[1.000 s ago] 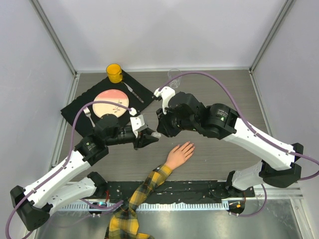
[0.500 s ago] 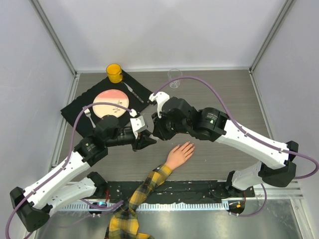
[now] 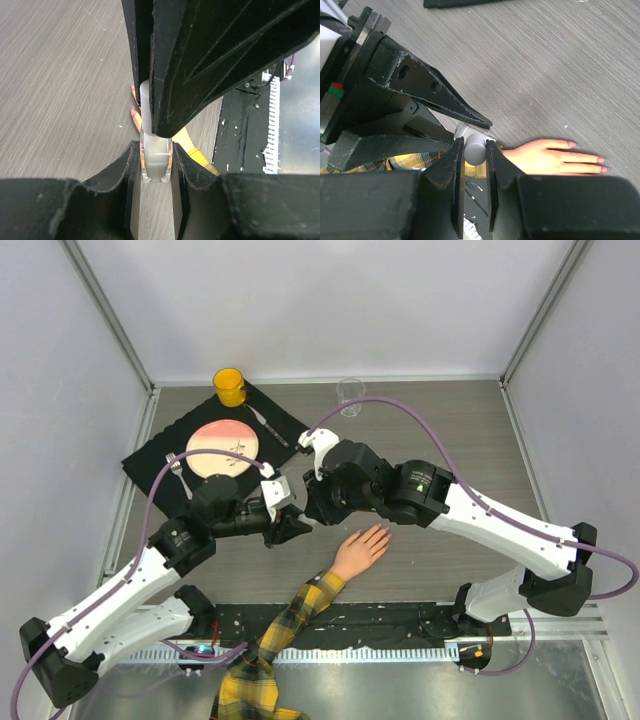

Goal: Paint the nails

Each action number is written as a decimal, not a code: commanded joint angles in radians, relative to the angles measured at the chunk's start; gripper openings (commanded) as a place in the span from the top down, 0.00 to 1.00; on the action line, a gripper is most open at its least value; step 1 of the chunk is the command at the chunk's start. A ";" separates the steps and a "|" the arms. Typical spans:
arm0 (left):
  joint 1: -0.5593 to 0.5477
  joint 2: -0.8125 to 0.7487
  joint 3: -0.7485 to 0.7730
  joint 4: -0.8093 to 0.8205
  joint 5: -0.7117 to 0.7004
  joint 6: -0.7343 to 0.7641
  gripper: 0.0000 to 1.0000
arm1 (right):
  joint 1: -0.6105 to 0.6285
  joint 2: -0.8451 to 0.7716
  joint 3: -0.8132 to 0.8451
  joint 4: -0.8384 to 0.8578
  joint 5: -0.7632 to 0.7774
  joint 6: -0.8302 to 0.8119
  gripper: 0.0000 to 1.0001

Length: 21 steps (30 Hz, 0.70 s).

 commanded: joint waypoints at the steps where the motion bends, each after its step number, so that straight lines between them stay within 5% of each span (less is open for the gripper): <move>1: 0.002 -0.043 0.026 0.165 0.025 0.007 1.00 | -0.027 0.001 -0.002 -0.053 -0.137 -0.056 0.99; 13: 0.000 -0.046 0.023 0.188 0.035 0.001 1.00 | -0.078 0.039 -0.026 0.012 -0.391 -0.116 0.99; 21: 0.000 -0.083 -0.026 0.302 -0.127 -0.034 1.00 | 0.030 0.053 -0.089 0.120 0.069 0.197 0.99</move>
